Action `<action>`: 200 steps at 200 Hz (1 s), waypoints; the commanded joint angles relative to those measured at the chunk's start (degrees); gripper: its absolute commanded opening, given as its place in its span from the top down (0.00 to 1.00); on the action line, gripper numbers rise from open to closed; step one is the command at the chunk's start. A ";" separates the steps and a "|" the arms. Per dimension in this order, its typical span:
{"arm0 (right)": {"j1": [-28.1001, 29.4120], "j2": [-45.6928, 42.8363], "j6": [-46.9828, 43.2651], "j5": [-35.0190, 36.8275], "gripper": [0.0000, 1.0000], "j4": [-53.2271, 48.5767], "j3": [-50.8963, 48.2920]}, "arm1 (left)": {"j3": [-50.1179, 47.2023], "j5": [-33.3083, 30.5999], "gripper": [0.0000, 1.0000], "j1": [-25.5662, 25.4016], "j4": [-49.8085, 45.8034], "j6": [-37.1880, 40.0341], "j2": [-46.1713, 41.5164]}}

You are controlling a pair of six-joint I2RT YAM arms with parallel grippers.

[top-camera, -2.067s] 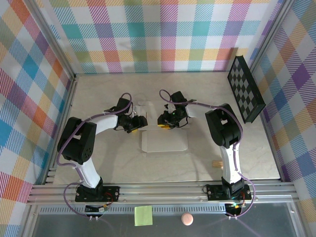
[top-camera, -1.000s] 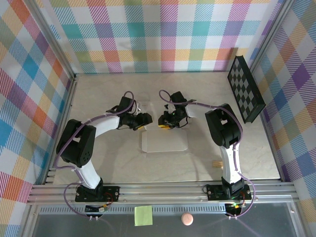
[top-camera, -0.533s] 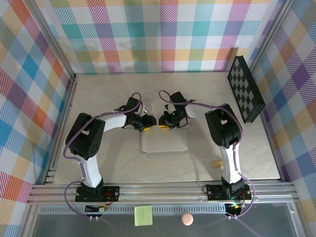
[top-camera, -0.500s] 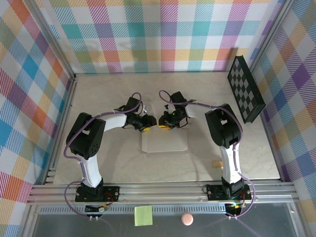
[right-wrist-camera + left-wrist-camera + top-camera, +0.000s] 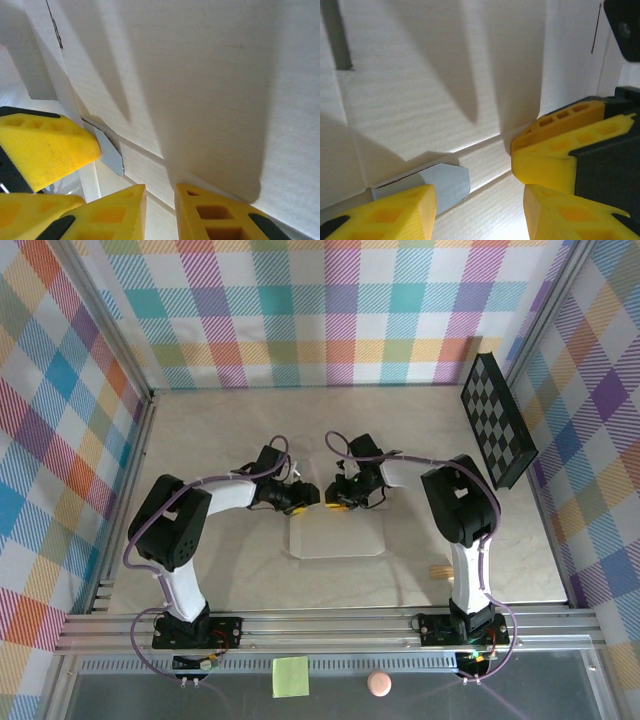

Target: Fold the paper box

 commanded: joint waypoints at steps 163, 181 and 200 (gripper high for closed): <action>-5.58 12.35 -2.92 0.92 0.74 -14.54 28.14 | 9.99 -3.91 0.45 7.29 -16.54 6.94 -4.54; -6.23 14.16 -2.84 0.56 0.74 -15.27 30.49 | 9.95 -3.91 0.45 7.47 -16.63 7.03 -4.20; -6.78 15.22 -2.83 0.40 0.74 -15.29 31.65 | 9.52 -4.07 0.45 7.56 -16.54 6.86 -4.28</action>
